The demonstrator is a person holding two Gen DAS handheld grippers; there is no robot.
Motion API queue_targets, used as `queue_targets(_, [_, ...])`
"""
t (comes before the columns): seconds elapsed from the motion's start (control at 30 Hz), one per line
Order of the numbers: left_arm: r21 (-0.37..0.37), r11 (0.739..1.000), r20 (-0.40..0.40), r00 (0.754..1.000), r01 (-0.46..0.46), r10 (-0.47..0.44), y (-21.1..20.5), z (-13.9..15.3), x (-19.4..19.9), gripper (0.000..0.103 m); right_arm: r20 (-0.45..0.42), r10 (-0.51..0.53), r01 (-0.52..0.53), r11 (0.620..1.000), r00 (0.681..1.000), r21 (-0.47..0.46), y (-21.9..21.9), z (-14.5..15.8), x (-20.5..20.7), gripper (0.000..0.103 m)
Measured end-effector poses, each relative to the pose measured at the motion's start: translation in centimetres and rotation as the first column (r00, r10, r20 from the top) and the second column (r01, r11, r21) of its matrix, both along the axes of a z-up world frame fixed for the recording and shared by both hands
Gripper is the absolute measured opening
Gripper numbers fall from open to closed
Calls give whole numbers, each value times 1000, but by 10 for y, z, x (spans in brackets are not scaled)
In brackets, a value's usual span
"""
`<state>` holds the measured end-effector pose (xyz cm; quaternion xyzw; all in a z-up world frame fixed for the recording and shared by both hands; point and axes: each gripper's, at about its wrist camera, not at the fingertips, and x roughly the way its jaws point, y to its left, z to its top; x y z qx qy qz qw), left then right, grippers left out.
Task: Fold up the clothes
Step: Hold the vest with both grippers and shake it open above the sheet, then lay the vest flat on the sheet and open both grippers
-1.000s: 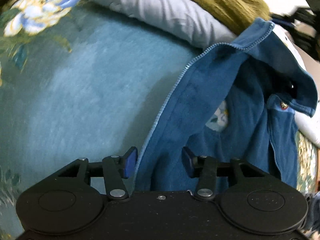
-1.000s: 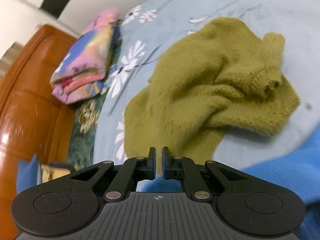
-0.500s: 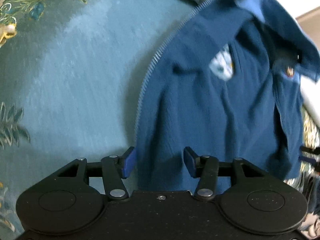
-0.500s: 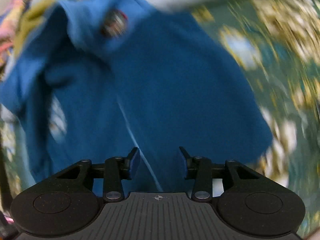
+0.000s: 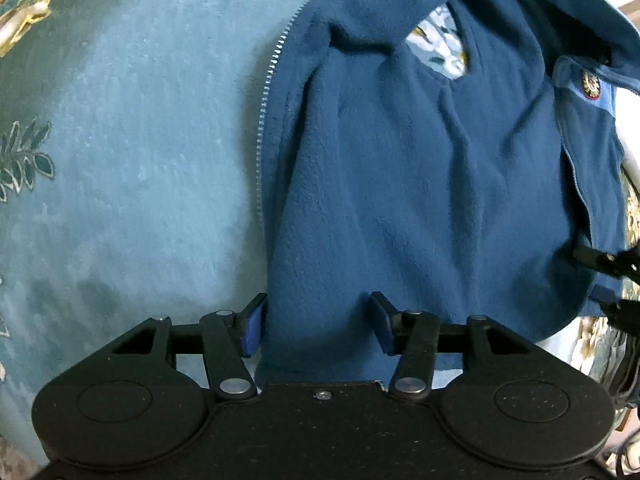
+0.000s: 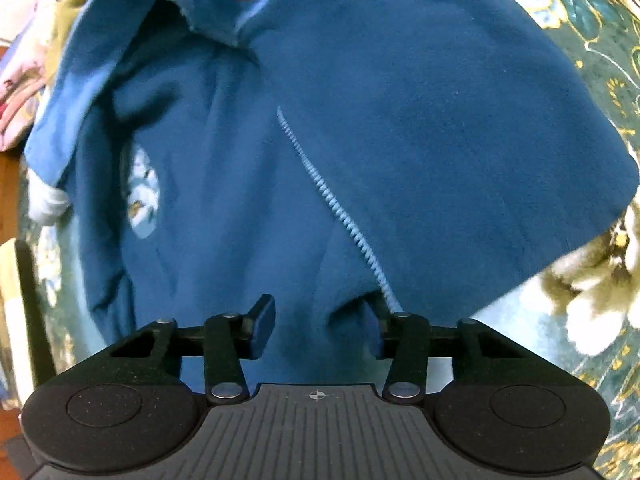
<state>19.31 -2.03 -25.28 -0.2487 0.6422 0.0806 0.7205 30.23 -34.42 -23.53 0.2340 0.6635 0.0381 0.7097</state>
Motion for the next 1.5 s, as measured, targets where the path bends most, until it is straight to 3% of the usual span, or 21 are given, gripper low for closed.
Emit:
queue_targets(0.07, [8,1000,11,1000,4,-5,-3,2,1,33,-5,-38,38,999,999,-11,-4,-4,4,14])
queue_targets(0.17, [35,999,43,999,-2,1,-1,9,-4,12,6,-34,35,998,999,-43,-4,-3,4,7])
queue_targets(0.33, [80,997,97,995,-17,9,3,22,-11,10,15,23,-22,998,1000,-59,-4,10,-10,6])
queue_targets(0.53, [171,985,138,990,-38,15,41,47,-31,10,-1,116,-116,993,993,22,18,25,-43,5])
queue_targets(0.73, [247,967,92,995,-58,36,86,60,-73,10,-90,277,-269,959,957,87,72,14,-96,5])
queue_targets(0.87, [225,971,80,994,-85,68,99,60,-99,12,-131,279,-271,960,951,76,77,9,-111,6])
queue_targets(1.03, [199,978,77,996,-65,50,87,54,-93,18,-111,286,-277,957,952,90,73,28,-101,10])
queue_targets(1.13, [164,984,105,993,-71,54,88,59,-94,47,-64,333,-325,940,941,101,74,52,-95,16])
queue_targets(1.27, [147,985,133,989,-90,71,101,72,-104,59,-8,392,-389,916,920,101,76,81,-92,28])
queue_targets(1.33, [153,980,150,983,-130,107,109,77,-113,60,24,413,-413,908,911,74,76,94,-86,31])
queue_targets(1.5, [147,952,178,954,-267,240,130,76,-133,66,82,465,-468,883,882,30,122,98,-49,35])
